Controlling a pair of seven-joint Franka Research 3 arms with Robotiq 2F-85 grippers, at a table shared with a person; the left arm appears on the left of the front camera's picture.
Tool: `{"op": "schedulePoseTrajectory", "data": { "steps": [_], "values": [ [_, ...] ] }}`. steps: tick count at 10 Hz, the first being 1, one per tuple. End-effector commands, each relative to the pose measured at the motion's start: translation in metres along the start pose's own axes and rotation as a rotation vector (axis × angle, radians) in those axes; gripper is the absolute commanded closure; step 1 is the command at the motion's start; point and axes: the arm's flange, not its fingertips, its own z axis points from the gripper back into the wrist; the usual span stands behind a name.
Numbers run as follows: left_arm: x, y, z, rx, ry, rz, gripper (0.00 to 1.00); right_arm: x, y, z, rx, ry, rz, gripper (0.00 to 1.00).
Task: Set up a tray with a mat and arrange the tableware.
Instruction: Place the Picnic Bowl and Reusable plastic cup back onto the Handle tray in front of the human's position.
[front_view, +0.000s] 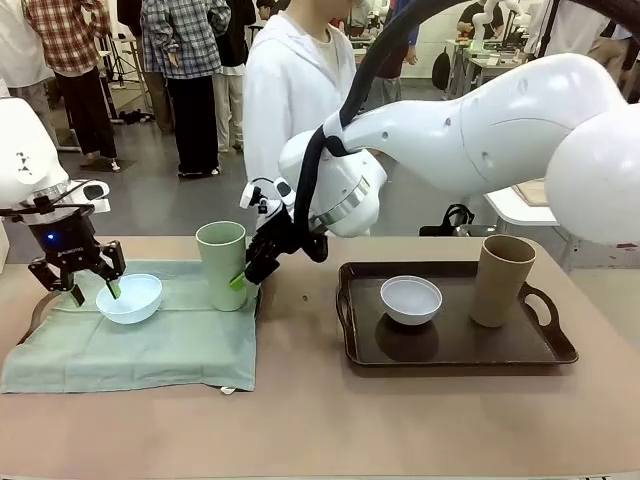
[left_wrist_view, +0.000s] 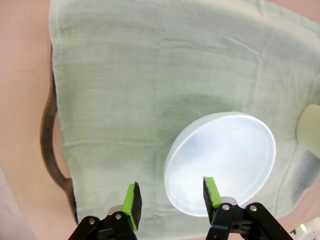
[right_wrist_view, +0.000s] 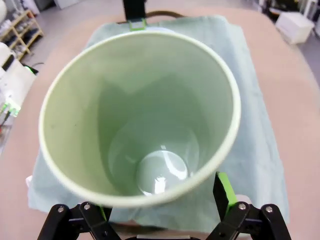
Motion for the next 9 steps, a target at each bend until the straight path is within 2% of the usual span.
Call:
{"op": "schedulePoseTrajectory", "data": {
  "steps": [1,2,4,9],
  "values": [
    [-0.006,-0.001,0.013,-0.031,0.017,-0.018,0.26,-0.002,0.011,0.025,-0.067,0.036,-0.057,0.0],
    [-0.01,-0.003,0.018,-0.038,0.024,-0.032,0.15,-0.002,0.015,0.034,-0.088,0.047,-0.11,0.0],
    [-0.026,-0.012,0.039,-0.065,0.042,-0.08,0.0,0.007,0.039,0.061,-0.151,0.146,-0.289,0.0],
    [-0.083,-0.064,0.117,-0.035,-0.021,-0.225,0.0,0.041,0.119,0.136,-0.207,0.388,-0.715,0.0]
  ]
}}
